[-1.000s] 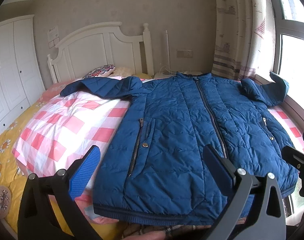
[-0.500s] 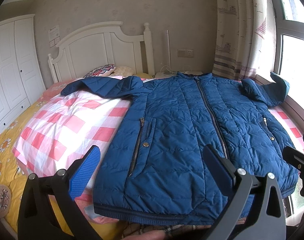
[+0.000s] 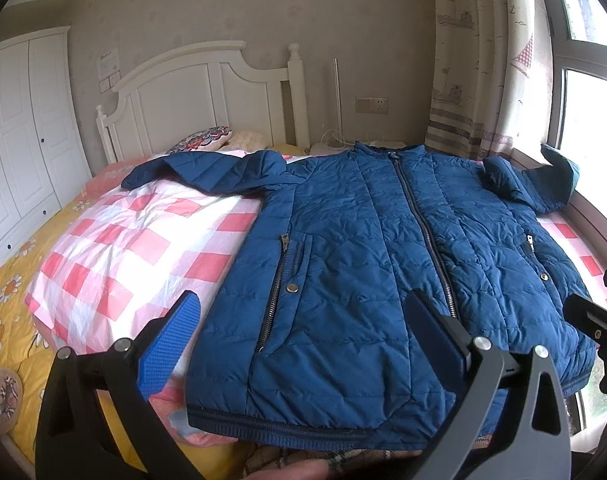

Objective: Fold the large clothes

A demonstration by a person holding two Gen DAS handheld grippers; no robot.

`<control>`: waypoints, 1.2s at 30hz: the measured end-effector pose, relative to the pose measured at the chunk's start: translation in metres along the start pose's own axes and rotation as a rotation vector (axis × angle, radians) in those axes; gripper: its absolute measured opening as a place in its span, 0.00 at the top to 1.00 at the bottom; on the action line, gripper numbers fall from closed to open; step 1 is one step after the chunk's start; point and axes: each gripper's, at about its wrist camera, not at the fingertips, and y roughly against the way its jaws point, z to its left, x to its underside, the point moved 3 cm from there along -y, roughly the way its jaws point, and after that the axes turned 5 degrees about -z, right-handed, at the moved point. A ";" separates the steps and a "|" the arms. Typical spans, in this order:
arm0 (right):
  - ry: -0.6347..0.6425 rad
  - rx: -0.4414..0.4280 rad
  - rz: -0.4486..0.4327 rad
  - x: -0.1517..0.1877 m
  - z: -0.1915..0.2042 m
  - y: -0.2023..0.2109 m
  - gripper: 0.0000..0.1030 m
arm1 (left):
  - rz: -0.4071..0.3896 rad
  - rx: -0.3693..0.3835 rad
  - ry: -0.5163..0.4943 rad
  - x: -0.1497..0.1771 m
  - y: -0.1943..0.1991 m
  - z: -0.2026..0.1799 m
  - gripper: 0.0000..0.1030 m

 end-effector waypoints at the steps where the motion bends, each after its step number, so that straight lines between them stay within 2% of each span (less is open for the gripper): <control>1: -0.001 0.000 0.000 0.000 0.000 0.000 0.04 | 0.000 0.000 0.000 0.000 0.000 0.000 0.02; 18: -0.011 -0.005 0.009 0.001 0.000 -0.001 0.04 | 0.006 0.002 0.001 0.004 0.000 0.003 0.02; 23: -0.012 0.002 0.011 0.003 0.003 -0.004 0.04 | 0.031 0.000 -0.004 0.009 -0.004 0.003 0.02; 26: -0.034 0.013 0.015 -0.001 -0.012 -0.012 0.04 | 0.051 -0.001 -0.004 0.006 -0.012 0.000 0.02; 30: -0.032 0.058 -0.017 -0.015 -0.033 -0.029 0.04 | 0.132 0.032 -0.032 0.000 -0.043 -0.010 0.02; 36: -0.142 0.159 0.014 -0.049 -0.102 -0.081 0.04 | 0.244 0.012 -0.137 -0.028 -0.149 -0.025 0.02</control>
